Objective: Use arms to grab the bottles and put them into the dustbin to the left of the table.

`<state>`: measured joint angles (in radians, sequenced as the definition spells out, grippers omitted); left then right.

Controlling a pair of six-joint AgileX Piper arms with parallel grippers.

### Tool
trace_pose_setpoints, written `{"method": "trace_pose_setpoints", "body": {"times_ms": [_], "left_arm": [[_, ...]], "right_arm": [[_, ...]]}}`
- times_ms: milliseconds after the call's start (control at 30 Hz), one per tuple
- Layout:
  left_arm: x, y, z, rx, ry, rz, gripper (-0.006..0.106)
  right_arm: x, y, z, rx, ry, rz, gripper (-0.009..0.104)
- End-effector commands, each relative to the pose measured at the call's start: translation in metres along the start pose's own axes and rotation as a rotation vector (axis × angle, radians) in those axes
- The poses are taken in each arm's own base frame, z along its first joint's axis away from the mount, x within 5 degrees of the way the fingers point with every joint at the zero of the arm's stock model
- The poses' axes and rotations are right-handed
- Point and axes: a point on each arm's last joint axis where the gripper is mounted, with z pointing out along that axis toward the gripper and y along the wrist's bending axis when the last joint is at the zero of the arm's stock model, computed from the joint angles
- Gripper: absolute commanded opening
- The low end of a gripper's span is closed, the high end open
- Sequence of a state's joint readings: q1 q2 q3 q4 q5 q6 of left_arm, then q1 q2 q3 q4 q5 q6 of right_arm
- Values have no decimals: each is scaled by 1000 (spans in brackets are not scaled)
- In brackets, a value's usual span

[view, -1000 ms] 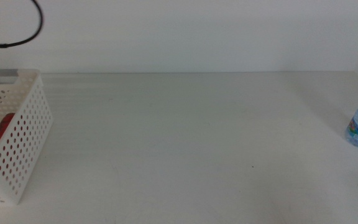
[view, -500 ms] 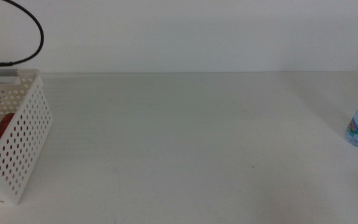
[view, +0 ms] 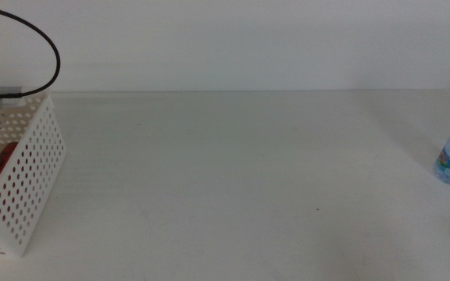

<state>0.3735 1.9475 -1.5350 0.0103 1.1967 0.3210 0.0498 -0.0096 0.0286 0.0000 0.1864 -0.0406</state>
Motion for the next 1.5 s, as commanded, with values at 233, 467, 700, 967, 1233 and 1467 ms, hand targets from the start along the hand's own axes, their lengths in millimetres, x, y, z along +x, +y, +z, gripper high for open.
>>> {"method": "trace_pose_setpoints", "body": {"times_ms": [233,467,700,967,1233,1467], "left_arm": [[0,-4,-33,-39,-73,1,90],[-3,-24,-46,-153,-78,30,90],[10,-47,-93,-168,-216,63,90],[54,-85,-174,-61,-487,89,90],[117,-156,-234,29,-759,363,90],[183,-196,-261,163,-951,567,90]], "right_arm": [[-11,-1,-3,13,-108,-9,77],[-11,-1,-3,13,-108,-9,77],[-11,-1,-3,13,-108,-9,77],[-11,-1,-3,13,-108,-9,77],[-11,-1,-3,13,-108,-9,77],[-11,-1,-3,13,-108,-9,77]]}}
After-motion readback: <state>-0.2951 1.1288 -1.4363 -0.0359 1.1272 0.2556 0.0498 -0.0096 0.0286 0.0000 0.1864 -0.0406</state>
